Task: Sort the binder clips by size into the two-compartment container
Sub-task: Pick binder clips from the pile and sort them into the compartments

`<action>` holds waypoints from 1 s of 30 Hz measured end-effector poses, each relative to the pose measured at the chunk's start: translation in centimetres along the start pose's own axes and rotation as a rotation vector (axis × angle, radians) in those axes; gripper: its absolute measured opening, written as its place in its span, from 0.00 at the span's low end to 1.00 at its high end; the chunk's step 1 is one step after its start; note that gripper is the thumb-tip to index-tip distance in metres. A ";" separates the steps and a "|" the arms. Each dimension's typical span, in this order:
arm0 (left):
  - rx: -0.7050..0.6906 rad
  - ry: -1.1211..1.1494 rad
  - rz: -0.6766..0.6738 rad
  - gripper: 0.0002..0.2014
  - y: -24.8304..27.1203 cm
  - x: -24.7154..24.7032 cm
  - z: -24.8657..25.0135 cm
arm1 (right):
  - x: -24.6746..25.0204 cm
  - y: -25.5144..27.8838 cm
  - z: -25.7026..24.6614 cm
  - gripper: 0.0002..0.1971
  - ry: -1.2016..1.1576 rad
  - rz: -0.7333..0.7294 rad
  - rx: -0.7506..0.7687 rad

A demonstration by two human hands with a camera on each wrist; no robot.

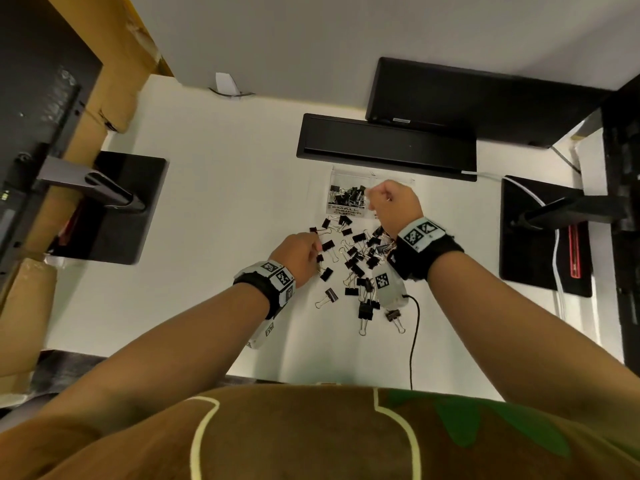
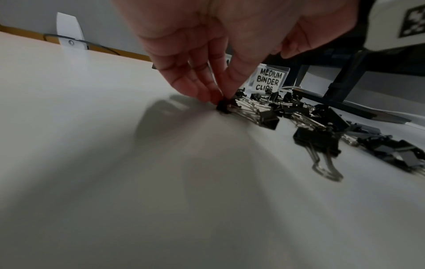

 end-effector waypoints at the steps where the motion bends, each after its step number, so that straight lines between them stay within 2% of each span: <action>1: -0.010 -0.020 0.004 0.11 -0.1 0.2 0.0 | 0.0 -0.5 -0.4 0.12 0.009 0.007 -0.005; 4: -0.088 -0.090 0.081 0.09 -0.6 1.1 0.7 | -0.1 -0.6 -1.4 0.12 0.062 0.018 0.006; 6: -0.166 -0.124 0.116 0.12 -1.2 1.6 1.6 | -0.6 0.4 -1.8 0.12 0.133 -0.016 0.059; 8: -0.219 -0.179 0.081 0.18 -1.9 1.6 2.4 | -1.8 1.7 -1.8 0.14 0.248 -0.098 0.154; 11: -0.213 -0.278 -0.012 0.25 -3.1 0.9 2.7 | -4.7 2.5 -0.2 0.12 0.479 -0.259 0.262; 14: -0.185 -0.281 -0.020 0.21 -3.5 0.4 2.7 | -6.6 2.8 1.4 0.14 0.615 -0.320 0.257; 17: -0.159 -0.274 -0.001 0.16 -3.7 0.3 2.7 | -7.2 3.0 2.0 0.13 0.621 -0.283 0.238; 26: -0.078 -0.329 -0.023 0.14 -2.9 -0.1 2.4 | -7.0 3.5 3.2 0.09 0.424 -0.221 0.186; 30: -0.074 -0.245 0.021 0.09 -2.2 -0.4 2.6 | -6.0 3.6 2.4 0.15 0.388 -0.141 0.231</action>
Point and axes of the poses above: each hand's wrist, its own y-axis away from the middle knuckle, its own x-axis out of the back of the hand, z = x × y, the point moved 4 cm from there along -y, towards the middle knuckle, and after that the axes turned 4 degrees about z, right-handed, at the moved point
